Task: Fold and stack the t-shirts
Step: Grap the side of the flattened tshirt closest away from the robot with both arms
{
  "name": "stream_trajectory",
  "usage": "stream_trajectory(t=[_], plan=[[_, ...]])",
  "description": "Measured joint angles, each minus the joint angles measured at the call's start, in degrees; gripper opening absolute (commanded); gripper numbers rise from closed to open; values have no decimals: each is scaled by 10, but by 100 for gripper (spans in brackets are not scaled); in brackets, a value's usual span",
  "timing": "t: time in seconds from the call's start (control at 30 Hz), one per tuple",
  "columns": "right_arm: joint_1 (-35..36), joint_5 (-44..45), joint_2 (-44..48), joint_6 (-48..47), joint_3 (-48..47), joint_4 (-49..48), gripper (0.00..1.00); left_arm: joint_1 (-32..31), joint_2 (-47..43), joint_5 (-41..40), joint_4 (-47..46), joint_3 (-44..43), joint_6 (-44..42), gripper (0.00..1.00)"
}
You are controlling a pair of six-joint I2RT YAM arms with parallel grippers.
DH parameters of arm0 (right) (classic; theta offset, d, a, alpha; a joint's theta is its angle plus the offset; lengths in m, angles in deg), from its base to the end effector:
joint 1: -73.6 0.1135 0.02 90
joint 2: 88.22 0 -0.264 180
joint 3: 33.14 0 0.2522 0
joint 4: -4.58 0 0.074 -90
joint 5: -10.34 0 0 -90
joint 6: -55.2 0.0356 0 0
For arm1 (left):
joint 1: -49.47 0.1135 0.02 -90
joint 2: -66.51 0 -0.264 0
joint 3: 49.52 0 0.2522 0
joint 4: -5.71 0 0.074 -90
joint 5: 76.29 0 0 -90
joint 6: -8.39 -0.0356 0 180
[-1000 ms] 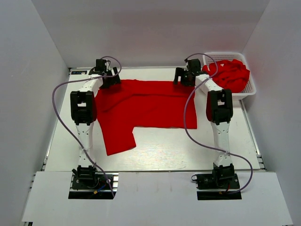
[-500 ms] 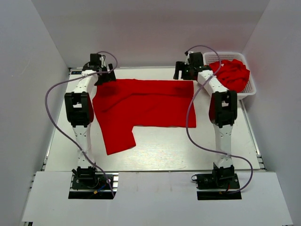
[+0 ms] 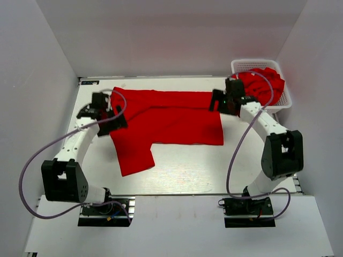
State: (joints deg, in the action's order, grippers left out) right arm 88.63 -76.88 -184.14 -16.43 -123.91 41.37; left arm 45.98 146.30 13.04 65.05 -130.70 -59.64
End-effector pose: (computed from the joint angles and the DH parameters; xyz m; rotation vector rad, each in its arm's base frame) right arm 0.3674 0.0969 0.2802 0.0925 2.3121 0.2427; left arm 0.2830 -0.0168 0.2865 -0.4201 2.5552 -0.1491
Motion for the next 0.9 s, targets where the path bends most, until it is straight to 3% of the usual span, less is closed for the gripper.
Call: stream_trajectory(t=[0.23,0.4,0.9], plan=[[1,35,86,60,175,35,90,-51,-41,43,64,192,45,100],[1,35,121,85,208,41,90,-80,-104,69,84,266,83,100],[0,46,124,97,209,41,90,-101,-94,32,71,299,168,100]])
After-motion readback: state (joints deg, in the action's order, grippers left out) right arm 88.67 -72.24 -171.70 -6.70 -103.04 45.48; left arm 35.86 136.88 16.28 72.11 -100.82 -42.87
